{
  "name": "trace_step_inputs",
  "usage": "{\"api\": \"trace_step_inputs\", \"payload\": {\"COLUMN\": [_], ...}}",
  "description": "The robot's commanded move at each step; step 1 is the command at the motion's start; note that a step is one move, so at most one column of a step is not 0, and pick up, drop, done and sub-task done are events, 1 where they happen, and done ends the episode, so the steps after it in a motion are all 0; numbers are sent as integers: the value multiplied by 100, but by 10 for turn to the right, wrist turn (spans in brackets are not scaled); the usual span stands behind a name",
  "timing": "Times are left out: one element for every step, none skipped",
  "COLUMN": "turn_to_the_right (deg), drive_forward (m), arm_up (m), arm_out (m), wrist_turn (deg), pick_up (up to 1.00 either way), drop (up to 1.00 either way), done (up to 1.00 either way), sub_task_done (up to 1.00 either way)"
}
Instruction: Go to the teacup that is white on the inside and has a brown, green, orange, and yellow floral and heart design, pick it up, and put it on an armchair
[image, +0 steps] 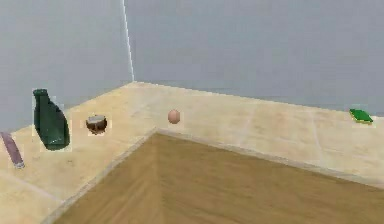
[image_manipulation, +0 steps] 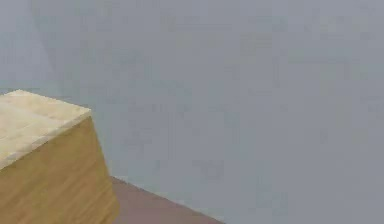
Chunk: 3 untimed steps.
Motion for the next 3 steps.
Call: {"api": "trace_step_inputs", "payload": {"turn_to_the_right": [-450, -450, -240], "drive_forward": [0, 0, 0], "arm_up": [0, 0, 0], "arm_out": [0, 0, 0], "wrist_turn": [0, 0, 0], "pick_up": [0, 0, 0], "drop": [0, 0, 0], "done": [0, 0, 0], "sub_task_done": [0, 0, 0]}}
